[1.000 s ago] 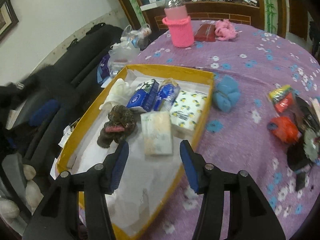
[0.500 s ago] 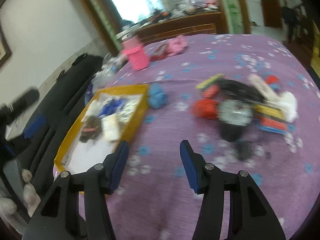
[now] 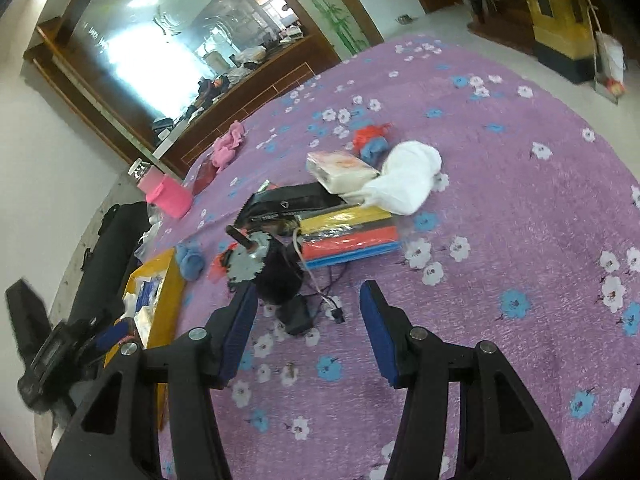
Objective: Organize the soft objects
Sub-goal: 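Move left tool to red plastic bag while right tool approaches white tissue, then grasp and lift red plastic bag with left tool while right tool grasps white tissue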
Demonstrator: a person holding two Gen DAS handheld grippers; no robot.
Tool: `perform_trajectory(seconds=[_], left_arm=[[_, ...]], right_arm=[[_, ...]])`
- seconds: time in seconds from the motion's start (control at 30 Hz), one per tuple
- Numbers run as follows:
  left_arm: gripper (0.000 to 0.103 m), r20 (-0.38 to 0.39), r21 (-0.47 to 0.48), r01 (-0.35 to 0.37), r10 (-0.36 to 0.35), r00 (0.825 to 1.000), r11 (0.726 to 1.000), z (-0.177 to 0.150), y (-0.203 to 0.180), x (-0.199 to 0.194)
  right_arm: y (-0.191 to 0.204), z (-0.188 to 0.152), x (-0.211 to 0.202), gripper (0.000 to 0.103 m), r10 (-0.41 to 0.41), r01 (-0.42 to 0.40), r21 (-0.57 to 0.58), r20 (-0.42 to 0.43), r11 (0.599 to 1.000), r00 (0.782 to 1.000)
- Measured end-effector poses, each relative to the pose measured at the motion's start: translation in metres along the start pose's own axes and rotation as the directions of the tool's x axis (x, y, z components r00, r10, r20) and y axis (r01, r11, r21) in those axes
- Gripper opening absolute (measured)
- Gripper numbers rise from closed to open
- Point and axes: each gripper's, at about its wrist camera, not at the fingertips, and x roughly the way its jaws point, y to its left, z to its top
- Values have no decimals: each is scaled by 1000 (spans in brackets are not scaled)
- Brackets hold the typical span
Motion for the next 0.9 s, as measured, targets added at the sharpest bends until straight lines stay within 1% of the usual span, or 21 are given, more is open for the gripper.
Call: perform_trajectory(seconds=[0.07,0.13,0.2,0.27,0.33,0.37,0.4,0.43,0.47,0.5,0.53,0.6,0.67,0.73,0.8,0.83,0.87,0.9], left_arm=[[102,-44,-9,13,-13,999,1000,22,-2,22],[102,-77,-29,34,-36,996,999,45,-5,50],[101,-101,-28,44,-47,994,999,61,-8,76],[100,-124,19,46,-43,991,999,73,-15,102],[92,-166,67,52,-40,985,996,77,-23,130],[80,-192,102,51,-31,981,993,78,-29,143],[61,-210,133,33,-4,978,991,78,-32,155],[51,-231,153,13,23,973,988,79,-34,166],[36,-271,158,21,23,962,987,77,-35,177],[36,-293,152,47,0,956,987,75,-35,184],[36,-287,162,60,-11,958,985,74,-36,182],[33,-287,208,51,11,958,977,71,-42,178],[32,-288,274,39,43,957,961,64,-47,166],[32,-315,321,53,54,948,946,54,-47,152],[34,-366,330,115,14,930,937,43,-46,133],[34,-374,334,135,0,927,933,39,-45,124],[36,-362,354,140,-2,932,925,34,-45,112],[44,-349,368,139,-1,937,920,34,-47,104]], right_arm=[[-5,1,5,52,11,-11,14,-13,1000,1000],[-10,0,8,52,17,-16,22,-22,1000,1000],[-14,0,10,52,21,-20,30,-25,999,999],[-18,1,11,52,23,-21,40,-28,999,999],[-21,1,12,52,22,-20,42,-29,999,999],[-21,1,13,52,20,-19,41,-31,999,999],[-22,1,14,52,20,-19,42,-31,999,999],[-23,1,14,52,21,-19,45,-33,999,999],[-24,1,15,52,21,-19,49,-37,999,999],[-24,1,15,52,22,-20,51,-40,999,999],[-24,2,15,52,21,-19,52,-42,998,999],[-25,2,15,52,16,-14,50,-42,999,999],[-26,3,15,52,12,-10,47,-47,999,999],[-25,2,15,52,17,-15,45,-54,999,998],[-24,0,14,52,20,-17,38,-63,999,998],[-24,0,13,52,20,-17,33,-68,999,998],[-25,-1,11,52,18,-16,31,-67,999,998],[-25,-1,10,52,13,-11,32,-65,999,998]])
